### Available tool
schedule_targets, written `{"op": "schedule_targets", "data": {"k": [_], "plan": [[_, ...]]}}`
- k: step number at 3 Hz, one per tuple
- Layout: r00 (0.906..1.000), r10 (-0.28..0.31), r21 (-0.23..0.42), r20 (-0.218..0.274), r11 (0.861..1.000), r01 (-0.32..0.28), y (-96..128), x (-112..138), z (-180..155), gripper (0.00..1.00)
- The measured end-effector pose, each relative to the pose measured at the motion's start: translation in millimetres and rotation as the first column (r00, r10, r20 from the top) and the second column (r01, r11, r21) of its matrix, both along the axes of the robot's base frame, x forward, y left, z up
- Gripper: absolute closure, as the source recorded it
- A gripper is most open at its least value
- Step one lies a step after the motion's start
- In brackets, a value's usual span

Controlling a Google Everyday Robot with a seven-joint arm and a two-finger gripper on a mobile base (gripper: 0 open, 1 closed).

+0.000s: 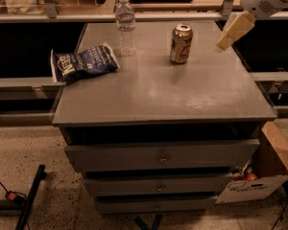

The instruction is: Knock orange can over

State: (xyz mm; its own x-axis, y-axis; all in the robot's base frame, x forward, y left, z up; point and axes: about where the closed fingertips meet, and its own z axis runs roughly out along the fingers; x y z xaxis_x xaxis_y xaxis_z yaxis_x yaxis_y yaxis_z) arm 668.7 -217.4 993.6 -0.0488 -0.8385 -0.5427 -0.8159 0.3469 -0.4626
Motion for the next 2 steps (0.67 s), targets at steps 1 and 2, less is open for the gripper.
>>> {"op": "schedule_targets", "data": {"k": [1, 2], "plan": [[0.9999, 0.003, 0.07, 0.011, 0.998, -0.004, 8.1, 16.0, -6.6, 0.0], [0.9998, 0.004, 0.172, 0.018, 0.985, -0.008, 19.2, 43.3, -22.6, 0.0]]}}
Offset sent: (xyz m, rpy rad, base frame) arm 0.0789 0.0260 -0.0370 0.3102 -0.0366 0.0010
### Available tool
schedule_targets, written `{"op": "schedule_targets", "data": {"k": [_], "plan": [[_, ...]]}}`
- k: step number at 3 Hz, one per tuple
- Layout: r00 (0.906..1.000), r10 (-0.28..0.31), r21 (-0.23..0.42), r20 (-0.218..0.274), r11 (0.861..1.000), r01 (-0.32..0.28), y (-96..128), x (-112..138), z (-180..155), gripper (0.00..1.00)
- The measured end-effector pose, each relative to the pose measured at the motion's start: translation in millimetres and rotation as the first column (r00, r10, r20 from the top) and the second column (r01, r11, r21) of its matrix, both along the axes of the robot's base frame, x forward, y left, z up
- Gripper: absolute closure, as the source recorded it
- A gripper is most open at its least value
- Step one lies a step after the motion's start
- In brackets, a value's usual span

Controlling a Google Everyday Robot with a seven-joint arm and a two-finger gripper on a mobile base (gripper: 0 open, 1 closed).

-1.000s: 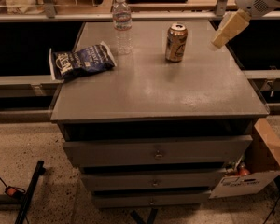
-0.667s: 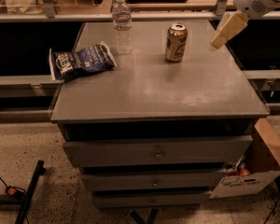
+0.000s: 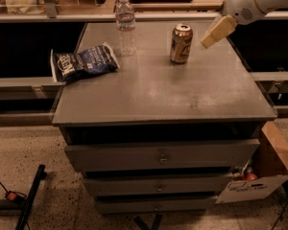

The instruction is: Knock orange can over

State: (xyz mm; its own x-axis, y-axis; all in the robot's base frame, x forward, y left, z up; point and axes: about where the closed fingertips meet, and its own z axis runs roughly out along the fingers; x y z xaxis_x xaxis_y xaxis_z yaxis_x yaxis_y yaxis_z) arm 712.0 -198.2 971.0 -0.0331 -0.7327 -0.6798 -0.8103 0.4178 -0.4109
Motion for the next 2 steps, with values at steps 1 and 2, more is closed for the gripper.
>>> {"op": "schedule_targets", "data": {"k": [1, 2], "plan": [[0.9997, 0.013, 0.112, -0.022, 0.994, -0.011, 10.0, 22.5, -21.0, 0.0], [0.996, 0.058, 0.254, -0.068, 0.966, -0.039, 23.8, 36.7, -45.9, 0.0]]}}
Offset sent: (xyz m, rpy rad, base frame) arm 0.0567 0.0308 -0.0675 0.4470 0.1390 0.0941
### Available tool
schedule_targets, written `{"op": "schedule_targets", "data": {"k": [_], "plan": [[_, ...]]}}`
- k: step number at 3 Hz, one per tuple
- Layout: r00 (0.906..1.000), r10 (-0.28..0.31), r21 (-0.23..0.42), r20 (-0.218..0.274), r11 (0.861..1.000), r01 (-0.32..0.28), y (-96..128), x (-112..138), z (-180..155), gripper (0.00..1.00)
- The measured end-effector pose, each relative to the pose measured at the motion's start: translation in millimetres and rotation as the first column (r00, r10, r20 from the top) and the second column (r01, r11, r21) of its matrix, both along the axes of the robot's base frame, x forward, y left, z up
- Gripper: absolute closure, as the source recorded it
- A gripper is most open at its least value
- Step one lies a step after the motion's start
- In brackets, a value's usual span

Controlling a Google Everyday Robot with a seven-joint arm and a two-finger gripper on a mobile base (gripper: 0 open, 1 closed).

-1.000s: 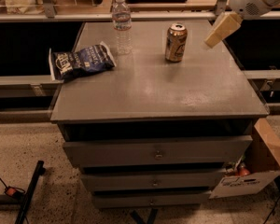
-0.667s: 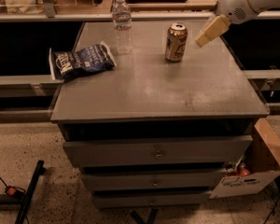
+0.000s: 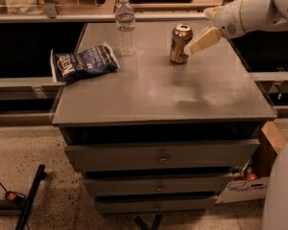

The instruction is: Knock orange can over

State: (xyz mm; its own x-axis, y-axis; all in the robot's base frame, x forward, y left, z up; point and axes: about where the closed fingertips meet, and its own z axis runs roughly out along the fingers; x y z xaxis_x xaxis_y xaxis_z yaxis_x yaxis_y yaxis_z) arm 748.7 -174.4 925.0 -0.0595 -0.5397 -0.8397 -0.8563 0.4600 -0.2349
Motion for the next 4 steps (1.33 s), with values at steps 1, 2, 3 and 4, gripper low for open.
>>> {"op": "schedule_targets", "data": {"k": [1, 2, 3, 4], "plan": [[0.9982, 0.05, 0.131, -0.034, 0.99, -0.045, 19.2, 7.8, -19.3, 0.0], [0.9949, 0.086, 0.238, -0.052, 0.969, -0.072, 37.6, 13.5, -35.9, 0.0], [0.9947, 0.089, 0.319, -0.051, 0.945, -0.069, 45.2, 18.5, -48.6, 0.0], [0.9973, 0.062, 0.382, -0.04, 0.923, -0.042, 44.4, 24.2, -62.2, 0.0]]}}
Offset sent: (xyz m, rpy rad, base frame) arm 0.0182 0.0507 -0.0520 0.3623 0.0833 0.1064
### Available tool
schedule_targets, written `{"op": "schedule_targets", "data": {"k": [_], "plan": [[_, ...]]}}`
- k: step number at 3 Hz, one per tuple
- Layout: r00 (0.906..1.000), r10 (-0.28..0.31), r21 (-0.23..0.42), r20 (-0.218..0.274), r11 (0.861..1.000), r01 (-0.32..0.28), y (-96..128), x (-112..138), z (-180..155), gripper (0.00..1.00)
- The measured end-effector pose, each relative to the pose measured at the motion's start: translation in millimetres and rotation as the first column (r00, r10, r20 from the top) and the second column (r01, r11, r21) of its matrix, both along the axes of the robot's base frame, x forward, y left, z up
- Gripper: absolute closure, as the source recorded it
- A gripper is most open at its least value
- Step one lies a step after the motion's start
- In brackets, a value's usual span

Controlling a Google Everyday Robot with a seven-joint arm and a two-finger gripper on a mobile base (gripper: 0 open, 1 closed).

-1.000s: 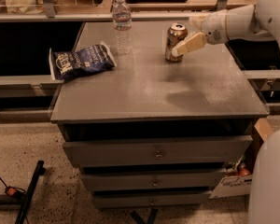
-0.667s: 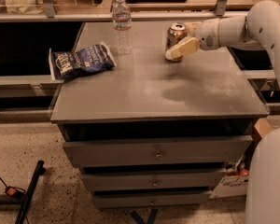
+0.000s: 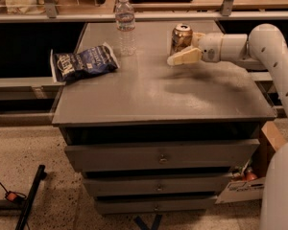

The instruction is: Knock orange can over

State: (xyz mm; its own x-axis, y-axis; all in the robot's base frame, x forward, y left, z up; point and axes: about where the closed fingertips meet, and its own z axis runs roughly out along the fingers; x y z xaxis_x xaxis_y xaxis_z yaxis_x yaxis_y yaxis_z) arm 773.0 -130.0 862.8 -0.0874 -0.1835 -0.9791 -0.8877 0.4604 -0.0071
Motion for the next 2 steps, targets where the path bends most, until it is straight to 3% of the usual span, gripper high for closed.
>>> {"op": "schedule_targets", "data": {"k": [1, 2], "plan": [[0.9986, -0.051, 0.038, 0.015, 0.998, 0.051, -9.1, 6.9, -8.4, 0.05], [0.9961, -0.086, 0.072, 0.02, 0.994, 0.085, -14.3, 10.5, -12.6, 0.23]]}}
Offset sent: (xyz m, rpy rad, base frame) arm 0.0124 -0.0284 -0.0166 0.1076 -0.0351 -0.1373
